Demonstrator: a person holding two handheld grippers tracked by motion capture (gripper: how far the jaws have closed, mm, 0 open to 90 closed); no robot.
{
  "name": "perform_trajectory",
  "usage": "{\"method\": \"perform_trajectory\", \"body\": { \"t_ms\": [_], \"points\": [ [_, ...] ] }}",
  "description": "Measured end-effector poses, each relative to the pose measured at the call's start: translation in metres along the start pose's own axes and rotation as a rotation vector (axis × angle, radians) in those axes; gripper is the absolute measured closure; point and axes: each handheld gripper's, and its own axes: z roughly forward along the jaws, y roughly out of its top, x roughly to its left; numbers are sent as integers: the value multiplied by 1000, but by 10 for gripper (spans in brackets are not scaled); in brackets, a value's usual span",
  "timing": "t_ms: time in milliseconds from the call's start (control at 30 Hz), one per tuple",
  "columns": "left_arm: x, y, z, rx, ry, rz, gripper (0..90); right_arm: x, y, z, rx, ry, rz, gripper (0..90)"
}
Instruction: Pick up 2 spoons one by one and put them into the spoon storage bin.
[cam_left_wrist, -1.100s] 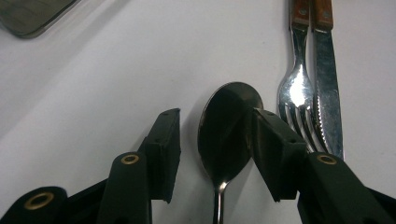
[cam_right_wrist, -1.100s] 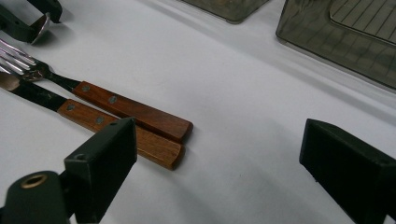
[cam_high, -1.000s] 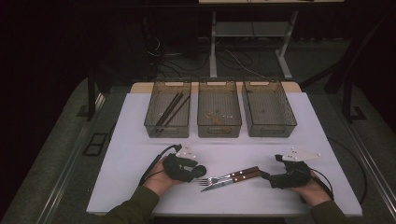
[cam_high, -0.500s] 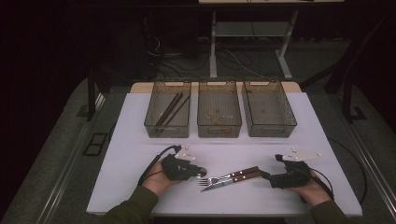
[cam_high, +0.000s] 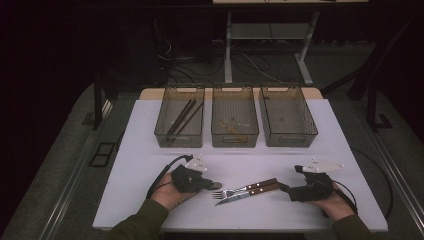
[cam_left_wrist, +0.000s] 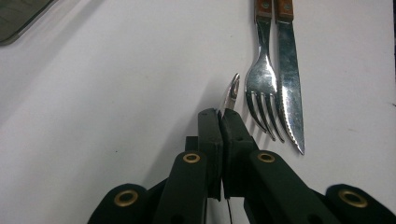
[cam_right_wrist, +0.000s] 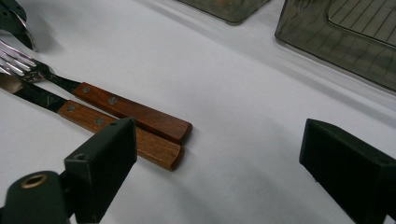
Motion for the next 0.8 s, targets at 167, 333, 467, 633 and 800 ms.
{"method": "perform_trajectory", "body": {
  "t_ms": [167, 333, 467, 633, 800],
  "points": [
    [4, 0, -3, -3, 15, -11, 889, 0, 0, 0, -4, 1, 1, 107],
    [8, 0, -7, -13, 27, -15, 889, 1, 0, 0, -5, 2, 3, 107],
    [10, 1, -10, -24, 35, -26, 890, 1, 0, 0, -2, 5, 0, 107],
    [12, 2, -13, -31, 43, -25, 890, 2, 0, 0, -5, 15, -2, 107],
    [14, 5, -18, -50, 57, -38, 889, 2, 1, -1, -18, 5, 23, 106]
  ]
}}
